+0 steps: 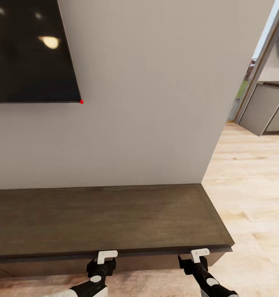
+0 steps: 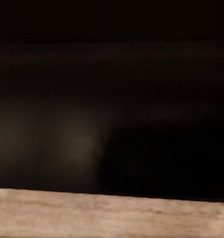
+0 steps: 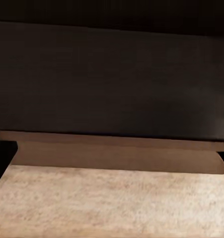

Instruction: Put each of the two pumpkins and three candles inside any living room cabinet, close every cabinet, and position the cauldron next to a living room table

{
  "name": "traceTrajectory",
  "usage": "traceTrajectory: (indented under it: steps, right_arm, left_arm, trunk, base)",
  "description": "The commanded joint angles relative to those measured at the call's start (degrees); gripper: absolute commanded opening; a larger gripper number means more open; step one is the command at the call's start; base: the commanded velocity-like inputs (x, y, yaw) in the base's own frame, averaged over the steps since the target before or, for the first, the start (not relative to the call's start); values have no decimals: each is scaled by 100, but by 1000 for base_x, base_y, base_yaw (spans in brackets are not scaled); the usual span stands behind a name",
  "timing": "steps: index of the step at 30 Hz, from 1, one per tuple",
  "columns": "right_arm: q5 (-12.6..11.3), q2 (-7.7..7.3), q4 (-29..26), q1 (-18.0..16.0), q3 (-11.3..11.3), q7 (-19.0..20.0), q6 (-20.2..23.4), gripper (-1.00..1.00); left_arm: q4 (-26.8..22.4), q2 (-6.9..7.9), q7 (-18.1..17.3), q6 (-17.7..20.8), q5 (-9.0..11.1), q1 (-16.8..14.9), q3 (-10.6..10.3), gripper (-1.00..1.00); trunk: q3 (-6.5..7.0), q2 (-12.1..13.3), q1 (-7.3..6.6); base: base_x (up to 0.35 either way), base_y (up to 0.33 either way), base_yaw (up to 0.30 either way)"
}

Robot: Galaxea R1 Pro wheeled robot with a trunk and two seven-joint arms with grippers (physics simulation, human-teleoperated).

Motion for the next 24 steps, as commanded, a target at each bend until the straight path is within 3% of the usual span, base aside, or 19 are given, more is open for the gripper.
traceTrajectory:
  steps: [1,19,24]
  right_arm:
    - [4,1,-261,-4,37,4,-4,100]
    - [4,-7,-117,64,27,10,-55,100]
    - [5,-28,244,210,28,39,-68,100]
  left_arm:
    - [-3,-7,-4,7,-121,-93,-7,100]
    - [-23,-25,0,4,-105,-66,-21,100]
    - [-137,112,-192,15,-106,312,-29,100]
  trunk:
    - [2,-1,-1]
    - [2,-1,-1]
    - [74,160,-89]
  base:
    - [-274,-84,0]
    - [-321,-34,0]
    - [-42,0,0]
